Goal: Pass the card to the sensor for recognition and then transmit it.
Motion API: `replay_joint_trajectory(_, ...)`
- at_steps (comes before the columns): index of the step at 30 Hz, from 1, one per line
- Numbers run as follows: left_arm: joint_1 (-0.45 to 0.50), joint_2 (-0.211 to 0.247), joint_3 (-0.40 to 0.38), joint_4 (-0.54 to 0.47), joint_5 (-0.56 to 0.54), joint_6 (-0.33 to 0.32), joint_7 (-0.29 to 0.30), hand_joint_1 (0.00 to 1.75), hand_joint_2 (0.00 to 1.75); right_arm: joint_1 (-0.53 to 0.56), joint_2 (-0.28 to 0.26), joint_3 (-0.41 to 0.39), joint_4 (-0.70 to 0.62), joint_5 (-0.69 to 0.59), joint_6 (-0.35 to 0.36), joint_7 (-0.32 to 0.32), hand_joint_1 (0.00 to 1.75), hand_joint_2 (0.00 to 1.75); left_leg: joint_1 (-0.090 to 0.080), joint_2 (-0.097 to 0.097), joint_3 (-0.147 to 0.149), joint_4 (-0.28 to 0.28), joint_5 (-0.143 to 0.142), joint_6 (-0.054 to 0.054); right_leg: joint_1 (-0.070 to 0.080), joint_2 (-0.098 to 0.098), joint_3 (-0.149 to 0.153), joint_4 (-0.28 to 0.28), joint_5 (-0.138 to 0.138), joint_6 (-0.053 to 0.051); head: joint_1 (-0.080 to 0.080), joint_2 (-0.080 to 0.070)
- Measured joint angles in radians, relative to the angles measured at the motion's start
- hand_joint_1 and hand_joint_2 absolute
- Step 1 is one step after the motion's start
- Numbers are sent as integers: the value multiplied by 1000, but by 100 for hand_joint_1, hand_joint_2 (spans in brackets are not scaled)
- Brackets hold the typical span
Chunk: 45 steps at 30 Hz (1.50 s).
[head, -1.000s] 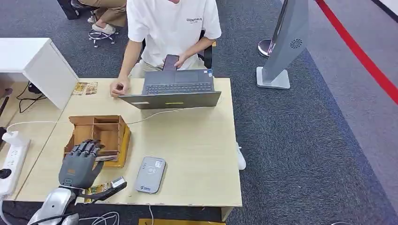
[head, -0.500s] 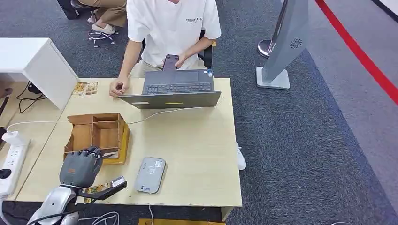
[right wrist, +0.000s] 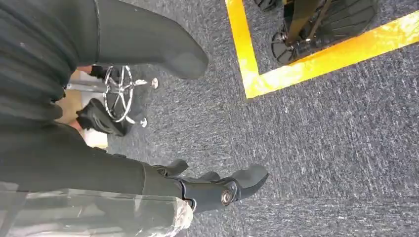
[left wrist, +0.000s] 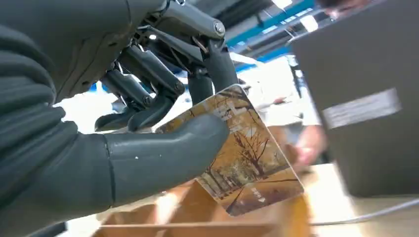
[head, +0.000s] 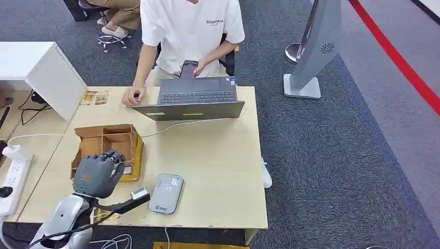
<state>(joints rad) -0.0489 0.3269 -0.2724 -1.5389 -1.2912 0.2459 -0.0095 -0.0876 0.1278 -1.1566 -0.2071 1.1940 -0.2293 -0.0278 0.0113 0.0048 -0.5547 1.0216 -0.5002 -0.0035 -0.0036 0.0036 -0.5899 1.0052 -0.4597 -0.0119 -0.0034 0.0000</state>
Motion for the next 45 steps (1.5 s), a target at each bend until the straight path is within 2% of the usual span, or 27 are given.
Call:
replay_joint_trajectory(3,-40,19,-49,-70,73,-97,-5,175,175,2,0,-11,0,-12,-2,0,0,175,0,0,0,0,1,0,0,0,-1,0,0,0,-2,0)
replay_joint_trajectory(6,-113,60,-107,-138,176,-195,-9,175,175,1,0,-24,0,-22,-2,2,0,175,0,-1,0,0,2,1,0,-1,0,0,1,0,0,0)
replay_joint_trajectory(9,-177,99,-151,-178,237,-243,-7,175,175,3,0,-33,0,-31,-1,4,0,175,0,-1,0,0,2,1,0,-1,0,0,1,-1,-2,0)
replay_joint_trajectory(11,-226,111,-168,-189,247,-249,8,175,175,2,0,-40,0,-31,-1,5,0,175,0,-1,0,0,3,1,0,-1,-1,0,1,-1,-2,0)
replay_joint_trajectory(15,-335,101,-185,-187,183,-221,70,175,175,1,0,-41,0,-11,0,6,0,175,0,-1,0,0,3,1,0,-1,0,0,1,0,-2,0)
replay_joint_trajectory(17,-387,83,-186,-165,133,-178,92,175,175,1,0,-41,0,6,3,4,0,175,0,-1,0,0,3,1,0,-1,0,0,1,0,-1,0)
replay_joint_trajectory(22,-494,37,-173,-45,50,-56,87,175,175,-1,0,-30,0,35,9,1,0,175,0,-1,0,1,3,1,0,-1,0,0,2,0,0,0)
replay_joint_trajectory(31,-655,-41,-86,285,17,38,39,175,175,-4,0,-14,0,44,8,9,0,175,0,-1,0,1,4,0,0,-1,0,1,2,-1,-2,0)
replay_joint_trajectory(35,-664,-66,-43,371,48,84,24,175,175,-4,0,-14,0,37,6,21,0,175,0,0,0,1,4,0,0,1,0,1,3,-2,-2,0)
replay_joint_trajectory(45,-655,-99,-7,454,48,95,16,175,175,-5,0,-14,0,33,5,43,0,175,0,0,0,1,4,0,0,0,0,1,3,-2,-2,0)
